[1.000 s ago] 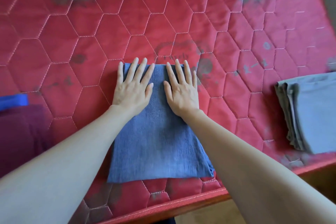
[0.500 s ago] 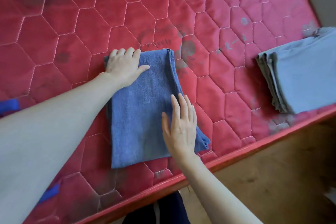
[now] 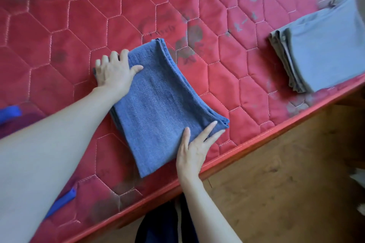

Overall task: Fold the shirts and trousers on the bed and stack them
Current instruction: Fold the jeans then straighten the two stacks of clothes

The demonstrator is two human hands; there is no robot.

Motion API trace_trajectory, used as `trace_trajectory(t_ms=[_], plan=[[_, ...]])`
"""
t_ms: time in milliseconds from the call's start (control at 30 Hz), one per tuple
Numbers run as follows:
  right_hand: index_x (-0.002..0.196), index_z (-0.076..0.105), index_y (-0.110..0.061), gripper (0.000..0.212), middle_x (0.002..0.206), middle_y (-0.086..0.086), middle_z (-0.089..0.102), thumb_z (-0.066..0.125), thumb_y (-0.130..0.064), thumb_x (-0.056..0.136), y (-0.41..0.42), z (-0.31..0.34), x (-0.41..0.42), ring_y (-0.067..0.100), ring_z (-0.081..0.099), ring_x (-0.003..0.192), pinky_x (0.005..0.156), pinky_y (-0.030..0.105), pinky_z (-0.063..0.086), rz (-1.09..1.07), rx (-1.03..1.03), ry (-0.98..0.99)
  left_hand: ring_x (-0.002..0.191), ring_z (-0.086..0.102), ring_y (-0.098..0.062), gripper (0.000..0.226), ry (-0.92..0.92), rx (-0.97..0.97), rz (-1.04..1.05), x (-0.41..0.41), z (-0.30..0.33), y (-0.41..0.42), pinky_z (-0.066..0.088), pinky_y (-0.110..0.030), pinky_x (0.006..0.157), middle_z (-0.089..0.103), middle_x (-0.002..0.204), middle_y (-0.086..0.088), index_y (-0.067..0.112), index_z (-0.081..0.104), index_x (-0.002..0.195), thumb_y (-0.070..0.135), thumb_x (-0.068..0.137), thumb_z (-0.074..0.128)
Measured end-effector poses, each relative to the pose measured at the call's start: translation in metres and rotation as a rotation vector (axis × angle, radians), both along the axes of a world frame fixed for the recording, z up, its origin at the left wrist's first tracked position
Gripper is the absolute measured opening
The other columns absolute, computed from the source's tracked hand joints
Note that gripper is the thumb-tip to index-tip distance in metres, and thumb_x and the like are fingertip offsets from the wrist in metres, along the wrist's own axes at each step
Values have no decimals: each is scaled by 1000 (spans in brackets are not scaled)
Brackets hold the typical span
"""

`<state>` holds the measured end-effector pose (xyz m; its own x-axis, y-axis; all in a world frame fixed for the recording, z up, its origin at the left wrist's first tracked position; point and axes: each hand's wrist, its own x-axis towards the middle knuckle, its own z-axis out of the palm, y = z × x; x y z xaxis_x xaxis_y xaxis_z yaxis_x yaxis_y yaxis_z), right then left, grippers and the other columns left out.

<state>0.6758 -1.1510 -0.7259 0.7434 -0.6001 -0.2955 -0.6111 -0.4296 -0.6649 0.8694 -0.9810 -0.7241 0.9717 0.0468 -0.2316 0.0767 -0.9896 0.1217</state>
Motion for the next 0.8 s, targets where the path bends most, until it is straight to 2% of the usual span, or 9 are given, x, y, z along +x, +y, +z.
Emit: trace_trajectory(t_ms=[67,167,367,533,633,733,800], plan=[[154,-1,-19,78,159,16,-20,50,-37,98,-6,-2,12,32,8,148,112,26,24,40,-22,-26,112,48,-44,65,-25,-17,71,-15,-2,7,31,-51,96,51,125,-25,10,39,140,56,94,43],[155,2,-15,75,158,17,-20,48,-36,99,-22,-5,35,33,3,149,113,41,33,182,-68,-36,108,48,-45,64,-70,-19,167,-46,-6,21,34,-54,92,49,123,-27,12,28,150,48,98,44],[155,4,-15,70,159,14,-20,45,-32,101,-58,-8,97,26,1,150,112,32,29,532,-117,-37,96,50,-44,61,-184,-4,306,-114,-15,28,41,-55,76,49,113,-29,14,24,152,34,99,47],[155,8,-20,65,161,10,-15,42,-34,102,-67,-8,160,26,12,148,108,33,34,815,-181,-17,99,49,-43,63,-100,-65,615,-148,-8,-5,39,-52,77,48,119,-28,12,21,153,34,99,44],[155,10,-20,63,161,12,-12,41,-33,102,-65,-5,190,27,10,149,114,32,24,972,-245,39,102,49,-42,67,-50,-132,747,-163,0,-27,38,-52,79,47,123,-27,11,19,153,32,97,48],[155,13,-14,58,161,18,-3,36,-29,103,-54,2,190,30,3,149,120,45,8,1029,-509,-19,115,46,-44,70,-99,-86,695,-170,5,-24,38,-52,88,38,142,-27,7,22,152,29,93,54],[154,19,-13,56,160,19,6,35,-29,103,-37,7,172,30,6,149,120,49,6,996,-636,-122,135,33,-42,71,-173,-16,491,-167,4,-17,31,-54,102,23,155,-23,8,22,152,27,91,55]])
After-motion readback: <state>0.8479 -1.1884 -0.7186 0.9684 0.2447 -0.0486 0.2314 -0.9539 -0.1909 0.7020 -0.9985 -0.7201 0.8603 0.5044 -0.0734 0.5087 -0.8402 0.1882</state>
